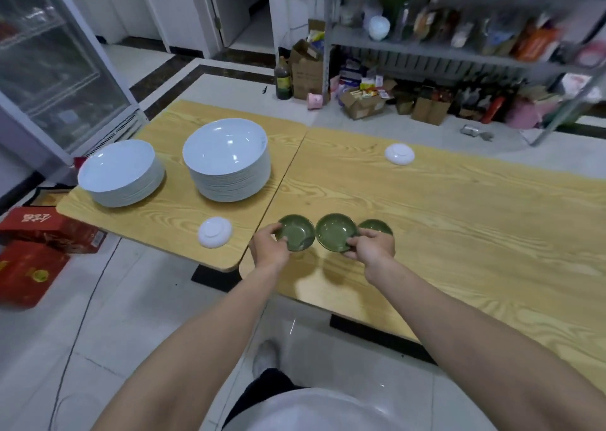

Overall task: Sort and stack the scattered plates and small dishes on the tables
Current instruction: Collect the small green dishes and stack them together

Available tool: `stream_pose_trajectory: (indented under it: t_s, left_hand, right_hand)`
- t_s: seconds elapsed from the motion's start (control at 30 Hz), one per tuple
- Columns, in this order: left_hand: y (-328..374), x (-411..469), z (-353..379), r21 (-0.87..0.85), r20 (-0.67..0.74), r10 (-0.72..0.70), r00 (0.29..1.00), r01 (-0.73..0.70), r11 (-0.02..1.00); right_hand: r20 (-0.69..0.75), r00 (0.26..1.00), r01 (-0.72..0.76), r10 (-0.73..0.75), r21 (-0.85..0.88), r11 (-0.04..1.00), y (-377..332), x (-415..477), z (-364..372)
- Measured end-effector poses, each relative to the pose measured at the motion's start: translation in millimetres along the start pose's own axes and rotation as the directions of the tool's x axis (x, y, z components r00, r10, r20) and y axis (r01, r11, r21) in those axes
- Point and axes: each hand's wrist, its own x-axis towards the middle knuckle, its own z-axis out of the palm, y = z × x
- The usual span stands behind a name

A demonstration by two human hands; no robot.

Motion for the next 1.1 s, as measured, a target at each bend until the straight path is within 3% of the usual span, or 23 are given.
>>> stream_pose_trajectory:
  t_s: [0.3, 0.6, 1.1]
  left_hand:
    - [25, -16, 85, 0.065, 0.147, 0.048, 0.988, -0.058, 0.996]
    - [25, 2, 147, 0.124, 0.356, 0.048, 0.933, -0.098, 0.987]
    - [9, 13, 158, 0.154, 0.493, 0.109, 0.863, -0.21, 0.965]
  right_hand:
    - [-0.203, 0.979, 0.015, 0.007, 0.109, 0.994, -17, 32, -75]
    - [-0.339, 0.94, 0.03, 0.038, 0.193, 0.981, -30, 61, -101]
    - [-0.312, 0.948, -0.052, 0.071, 0.07, 0.996, -29, 92, -91]
